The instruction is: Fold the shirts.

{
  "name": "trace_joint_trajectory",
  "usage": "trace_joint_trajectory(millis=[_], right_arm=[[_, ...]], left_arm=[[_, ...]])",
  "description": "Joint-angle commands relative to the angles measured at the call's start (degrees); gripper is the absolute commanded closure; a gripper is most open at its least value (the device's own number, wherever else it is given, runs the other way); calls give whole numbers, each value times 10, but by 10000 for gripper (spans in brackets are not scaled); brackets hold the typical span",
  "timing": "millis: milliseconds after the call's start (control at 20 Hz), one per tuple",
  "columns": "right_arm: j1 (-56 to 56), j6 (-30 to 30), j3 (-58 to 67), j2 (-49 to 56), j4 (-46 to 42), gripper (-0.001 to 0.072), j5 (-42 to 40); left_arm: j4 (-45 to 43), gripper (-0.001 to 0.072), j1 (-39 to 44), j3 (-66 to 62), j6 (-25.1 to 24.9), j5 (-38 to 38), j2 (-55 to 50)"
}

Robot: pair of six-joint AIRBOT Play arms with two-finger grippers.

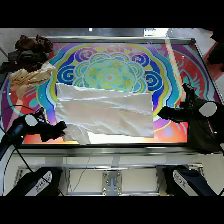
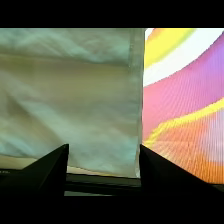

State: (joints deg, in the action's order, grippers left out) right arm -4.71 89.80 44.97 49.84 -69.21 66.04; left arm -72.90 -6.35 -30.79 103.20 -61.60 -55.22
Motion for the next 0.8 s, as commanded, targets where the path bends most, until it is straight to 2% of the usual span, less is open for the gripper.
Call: trace_joint_trajectory(millis=[0,100,200,250,300,400,500,550,600,750], right_arm=[[1,3,0,-2,-2,193,9],[1,3,0,-2,-3,193,7],[1,3,0,-2,-4,194,-2],[1,3,0,-2,-4,193,-10],[1,5,0,-2,-2,193,-18],[1,4,0,-2,9,193,-23],[1,4,0,-2,16,194,-20],[1,3,0,-2,16,194,-18],[1,2,0,-2,16,193,-17],[1,-1,0,-2,20,193,-3]], left_arm=[[-72,554,-1,-43,-4,-66,69],[-158,540,-1,-42,44,-94,160],[-253,528,-1,-11,97,-160,225],[-265,407,-1,13,119,-167,243],[-244,396,-1,38,129,-156,249],[-169,395,-1,78,130,-86,242],[-94,256,-1,101,128,-26,218],[-65,250,-1,104,118,-4,196],[-49,154,-1,104,113,16,171],[-16,142,-1,104,99,65,100]])
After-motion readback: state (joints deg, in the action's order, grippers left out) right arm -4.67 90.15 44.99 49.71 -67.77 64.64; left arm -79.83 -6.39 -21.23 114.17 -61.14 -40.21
